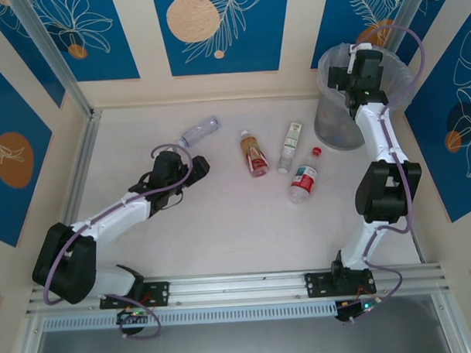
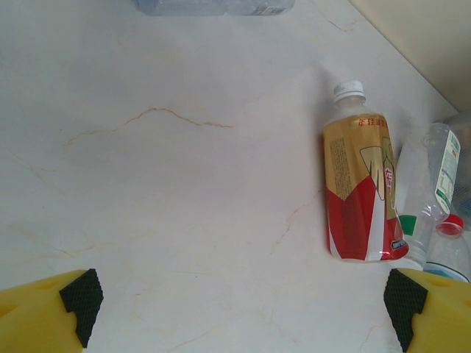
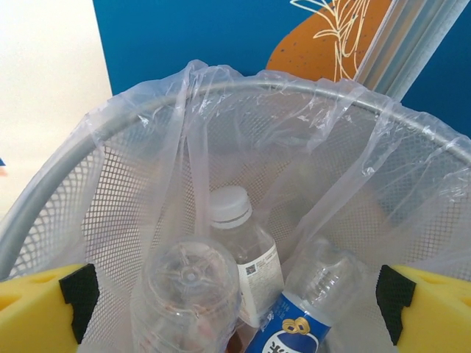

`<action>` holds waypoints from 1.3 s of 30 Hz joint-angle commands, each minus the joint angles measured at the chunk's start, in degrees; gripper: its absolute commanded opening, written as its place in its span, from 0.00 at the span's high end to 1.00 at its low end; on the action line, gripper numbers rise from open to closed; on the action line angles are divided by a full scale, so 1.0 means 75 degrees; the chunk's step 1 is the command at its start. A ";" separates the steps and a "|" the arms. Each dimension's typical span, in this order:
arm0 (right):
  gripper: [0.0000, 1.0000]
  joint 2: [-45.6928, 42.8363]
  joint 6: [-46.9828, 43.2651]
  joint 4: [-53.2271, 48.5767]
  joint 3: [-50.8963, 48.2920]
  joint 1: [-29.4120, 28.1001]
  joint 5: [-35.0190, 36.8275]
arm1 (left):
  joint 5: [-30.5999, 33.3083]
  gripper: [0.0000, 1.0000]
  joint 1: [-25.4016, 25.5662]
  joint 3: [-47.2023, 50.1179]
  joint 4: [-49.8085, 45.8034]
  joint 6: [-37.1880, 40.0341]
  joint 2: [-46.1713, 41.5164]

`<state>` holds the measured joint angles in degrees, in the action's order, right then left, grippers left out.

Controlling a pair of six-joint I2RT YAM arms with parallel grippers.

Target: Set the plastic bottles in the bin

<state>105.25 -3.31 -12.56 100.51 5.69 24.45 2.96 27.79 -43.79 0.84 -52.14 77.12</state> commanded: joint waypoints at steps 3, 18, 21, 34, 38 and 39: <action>0.01 -0.0636 0.0477 -0.0025 0.0062 -0.0009 -0.0372 | -0.0171 0.00 0.0033 -0.0230 0.0068 0.0031 0.0158; 0.01 -0.2625 0.2391 -0.0372 -0.1488 -0.0068 -0.1743 | -0.0548 0.00 0.0034 -0.0360 0.0233 0.0163 0.0436; 0.00 -0.3180 0.2871 -0.0281 -0.2249 -0.0113 -0.2053 | -0.0703 0.00 0.0045 -0.0339 0.0314 0.0252 0.0486; 0.01 -0.4430 0.3108 -0.1253 -0.4238 -0.1529 -0.2119 | -0.0781 0.00 0.0040 -0.0026 0.0684 0.0468 0.0423; 0.01 -0.4292 0.3398 -0.1395 -0.4696 -0.1735 -0.1865 | -0.0792 0.01 0.0045 -0.0099 0.0685 0.0465 0.0520; 0.01 -0.4245 0.3546 -0.1376 -0.4828 -0.1751 -0.1930 | -0.0805 0.00 0.0045 -0.0123 0.0685 0.0460 0.0544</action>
<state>72.69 20.36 -21.04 66.22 -7.42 8.51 -2.15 27.88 -44.51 4.32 -49.34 80.16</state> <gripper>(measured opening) 0.990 0.995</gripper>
